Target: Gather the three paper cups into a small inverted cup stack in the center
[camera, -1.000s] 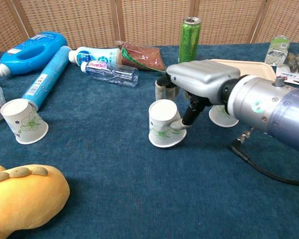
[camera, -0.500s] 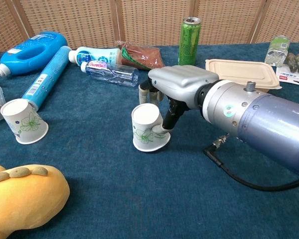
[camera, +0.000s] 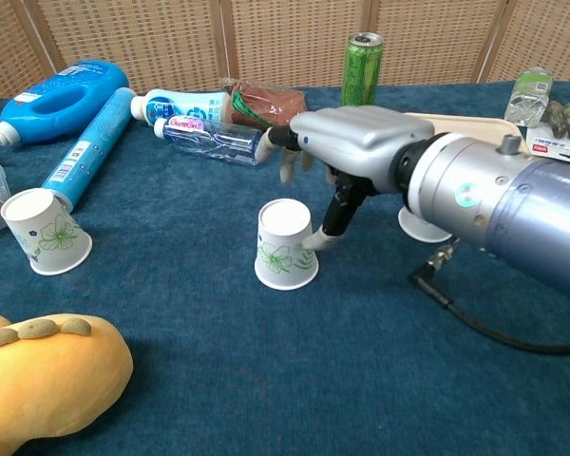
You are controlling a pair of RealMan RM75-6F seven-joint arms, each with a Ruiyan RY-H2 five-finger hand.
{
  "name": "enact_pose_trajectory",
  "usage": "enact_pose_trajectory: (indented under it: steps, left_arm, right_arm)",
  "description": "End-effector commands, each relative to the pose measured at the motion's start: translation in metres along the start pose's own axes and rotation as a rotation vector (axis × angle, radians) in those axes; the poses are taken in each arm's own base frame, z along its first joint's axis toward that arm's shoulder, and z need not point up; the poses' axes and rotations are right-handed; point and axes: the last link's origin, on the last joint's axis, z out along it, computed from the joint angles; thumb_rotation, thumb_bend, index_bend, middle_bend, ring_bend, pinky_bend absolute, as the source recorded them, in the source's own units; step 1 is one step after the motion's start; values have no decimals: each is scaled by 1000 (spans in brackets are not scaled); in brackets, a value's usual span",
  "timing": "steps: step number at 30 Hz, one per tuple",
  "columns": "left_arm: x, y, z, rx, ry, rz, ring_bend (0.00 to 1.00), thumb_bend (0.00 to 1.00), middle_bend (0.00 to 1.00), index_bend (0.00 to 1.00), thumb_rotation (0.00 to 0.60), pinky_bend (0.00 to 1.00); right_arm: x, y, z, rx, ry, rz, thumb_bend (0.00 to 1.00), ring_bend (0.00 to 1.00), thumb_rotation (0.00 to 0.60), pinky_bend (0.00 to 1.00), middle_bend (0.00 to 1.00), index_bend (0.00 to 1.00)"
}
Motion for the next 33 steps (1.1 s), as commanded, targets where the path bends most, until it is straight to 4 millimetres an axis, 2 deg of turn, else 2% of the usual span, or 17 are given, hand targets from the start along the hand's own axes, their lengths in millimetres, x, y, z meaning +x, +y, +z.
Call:
enact_pose_trajectory:
  steps: [1,6,10,16,22,28,33]
  left_arm:
    - [0,0,0,-1,-1,0,0,256,0,0,600,0]
    - [0,1,-1,-3,1,0,0,255,0,0,600,0]
    - [-1,1,-1,-4,-2,1,0,255,0,0,600,0]
    - [-2,2,-1,-5,-5,4,0,255,0,0,600,0]
    - [-4,2,-1,-1,-9,10,0,257,0,0,600,0]
    - [-6,3,0,2,-16,14,0,255,0,0,600,0]
    - [-7,4,-1,0,-17,18,0,255,0,0,600,0]
  right_arm:
    - [8,7,-5,20,15,-26,197,250,600,365,309,168]
    - [20,31,-9,16,48,-81,179,209,600,344,236,160]
    - [22,60,-14,-31,41,-122,186,121,600,287,203,162]
    - [11,100,-21,-102,-7,-145,182,41,600,254,142,162]
    - [1,138,-23,-187,-42,-143,199,38,600,254,140,170]
    - [-4,156,-29,-220,-48,-136,216,69,600,254,169,184]
    - [-7,156,-32,-203,-22,-113,223,129,600,262,234,260]
